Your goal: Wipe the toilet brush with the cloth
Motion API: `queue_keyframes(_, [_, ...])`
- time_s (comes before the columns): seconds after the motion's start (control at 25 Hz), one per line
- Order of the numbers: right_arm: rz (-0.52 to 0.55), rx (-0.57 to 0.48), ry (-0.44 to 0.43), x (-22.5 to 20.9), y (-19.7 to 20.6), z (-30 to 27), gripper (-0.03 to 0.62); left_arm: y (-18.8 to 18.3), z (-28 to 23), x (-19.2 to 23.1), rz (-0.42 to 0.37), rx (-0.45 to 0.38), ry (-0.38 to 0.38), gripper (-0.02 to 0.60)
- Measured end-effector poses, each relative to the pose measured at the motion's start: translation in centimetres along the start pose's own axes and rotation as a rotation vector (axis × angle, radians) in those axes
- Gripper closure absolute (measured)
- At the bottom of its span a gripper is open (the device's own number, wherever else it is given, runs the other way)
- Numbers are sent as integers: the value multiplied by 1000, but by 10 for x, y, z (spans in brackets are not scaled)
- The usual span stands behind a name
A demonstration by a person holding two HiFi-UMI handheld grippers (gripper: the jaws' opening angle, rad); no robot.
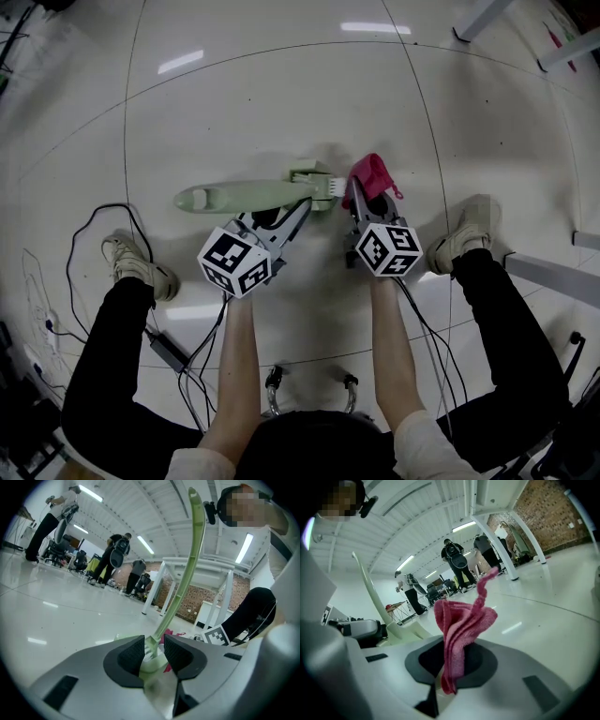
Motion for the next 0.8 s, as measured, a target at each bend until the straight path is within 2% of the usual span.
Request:
queue_keyframes(0.2, [-82,7,-16,9,14,25,563,2,3,2,22,-30,-22,451])
queue_keyframes(0.32, [-54,36,-20,15,25,48,562,2,3,1,29,-32,-20,451])
queue_keyframes(0.44, [102,63,-42,38,29,67,563,3,9,-1,28,-32,-38,451])
queue_keyframes(0.6, [361,80,-163,97,38,70,563,3,44,-2,63,-142,-134,451])
queue_keyframes(0.72, [475,107,-281,138,50,53,562,6,65,3,53,-129,-177,451])
queue_keyframes(0.8, [519,119,-316,154,57,41,562,6,76,9,61,-137,-205,451])
Point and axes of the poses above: the fingertips, and each gripper's own axes: z backward along the fingers, x to its left, y out of its underside, the point moved 9 cm from there along z, backward along the fingers, and after that the axes turned 4 degrees about y, right-handed, at the moved point
